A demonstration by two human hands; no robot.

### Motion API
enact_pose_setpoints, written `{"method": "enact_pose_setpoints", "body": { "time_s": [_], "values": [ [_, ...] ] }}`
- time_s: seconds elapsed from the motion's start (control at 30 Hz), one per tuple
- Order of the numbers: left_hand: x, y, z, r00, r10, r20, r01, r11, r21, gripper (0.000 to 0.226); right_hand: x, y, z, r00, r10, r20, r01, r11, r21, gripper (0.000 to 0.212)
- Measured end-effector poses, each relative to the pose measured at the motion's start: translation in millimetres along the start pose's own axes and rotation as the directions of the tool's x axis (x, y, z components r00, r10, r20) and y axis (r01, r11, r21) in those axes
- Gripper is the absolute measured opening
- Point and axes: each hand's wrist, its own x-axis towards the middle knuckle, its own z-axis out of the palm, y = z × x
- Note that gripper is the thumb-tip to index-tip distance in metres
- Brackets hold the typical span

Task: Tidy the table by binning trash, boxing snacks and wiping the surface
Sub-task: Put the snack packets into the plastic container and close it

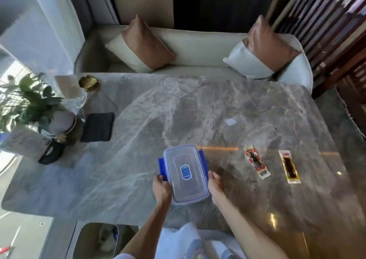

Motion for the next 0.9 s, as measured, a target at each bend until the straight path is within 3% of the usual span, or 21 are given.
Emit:
{"method": "enact_pose_setpoints", "body": {
  "time_s": [0.23, 0.33, 0.4, 0.47, 0.53, 0.6, 0.67, 0.77, 0.9],
  "values": [
    [8.1, -23.3, 7.5, 0.990, -0.100, 0.102, 0.100, 0.995, 0.003, 0.031, 20.2, 16.9, -2.0, 0.994, 0.079, 0.070, -0.078, 0.997, -0.018, 0.037],
    [17.4, -16.5, -0.4, 0.972, -0.167, 0.166, 0.144, 0.979, 0.143, 0.021, 23.8, 6.5, -3.4, 0.999, -0.027, 0.017, 0.028, 0.998, -0.048, 0.028],
    [23.7, -2.4, -10.3, 0.978, -0.092, 0.188, 0.060, 0.984, 0.166, 0.033, 22.9, -4.2, -8.7, 0.983, -0.180, -0.040, 0.172, 0.973, -0.150, 0.023],
    [28.3, 16.6, -18.0, 0.968, 0.097, 0.231, -0.134, 0.980, 0.150, 0.050, 16.3, -10.7, -11.0, 0.959, -0.277, 0.056, 0.283, 0.931, -0.230, 0.020],
    [38.8, 32.9, -16.0, 0.918, 0.211, 0.336, -0.269, 0.954, 0.135, 0.059, 7.2, -12.6, -6.5, 0.949, -0.205, 0.239, 0.266, 0.927, -0.263, 0.016],
    [46.8, 45.7, -10.7, 0.835, 0.224, 0.502, -0.329, 0.936, 0.129, 0.052, 1.9, -9.7, 0.7, 0.952, -0.164, 0.260, 0.247, 0.911, -0.331, 0.025],
    [54.0, 57.0, -7.2, 0.808, 0.155, 0.568, -0.269, 0.955, 0.122, 0.035, -3.9, -12.3, 5.2, 0.966, -0.212, 0.150, 0.257, 0.860, -0.441, 0.034],
    [64.5, 65.3, -14.8, 0.822, -0.061, 0.566, -0.038, 0.986, 0.161, 0.036, -14.5, -19.6, 9.5, 0.948, -0.315, 0.047, 0.309, 0.873, -0.377, 0.034],
    [65.7, 62.5, -36.7, 0.817, -0.129, 0.562, 0.072, 0.990, 0.123, 0.040, -20.4, -31.8, 3.7, 0.892, -0.356, 0.280, 0.396, 0.913, -0.100, 0.037]
  ]
}}
